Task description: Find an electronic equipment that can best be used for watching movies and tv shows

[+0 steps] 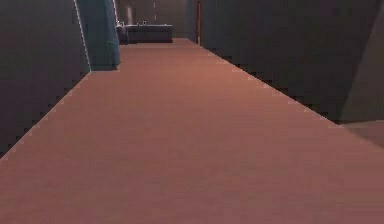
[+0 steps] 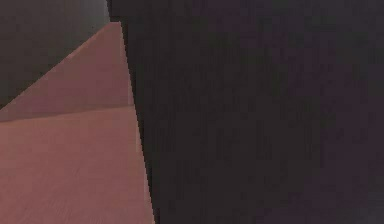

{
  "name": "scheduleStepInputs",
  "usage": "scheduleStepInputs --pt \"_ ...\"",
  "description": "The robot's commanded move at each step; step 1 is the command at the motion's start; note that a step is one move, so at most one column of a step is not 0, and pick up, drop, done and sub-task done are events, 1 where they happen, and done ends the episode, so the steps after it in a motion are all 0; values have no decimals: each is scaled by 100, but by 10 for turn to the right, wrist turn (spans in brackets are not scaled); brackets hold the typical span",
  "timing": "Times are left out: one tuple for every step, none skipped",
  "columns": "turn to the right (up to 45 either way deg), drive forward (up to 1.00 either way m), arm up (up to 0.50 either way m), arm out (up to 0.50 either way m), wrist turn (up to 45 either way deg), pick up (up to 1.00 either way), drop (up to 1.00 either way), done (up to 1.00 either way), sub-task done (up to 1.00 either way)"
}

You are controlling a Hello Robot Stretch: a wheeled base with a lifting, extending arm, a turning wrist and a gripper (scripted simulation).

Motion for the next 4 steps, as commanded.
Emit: scheduleStepInputs --pt "-60 0 0 0 0 0 0 0 0" --pt "0 10 0 0 0 0 0 0 0" --pt "60 0 0 0 0 0 0 0 0" --pt "0 100 0 0 0 0 0 0 0"
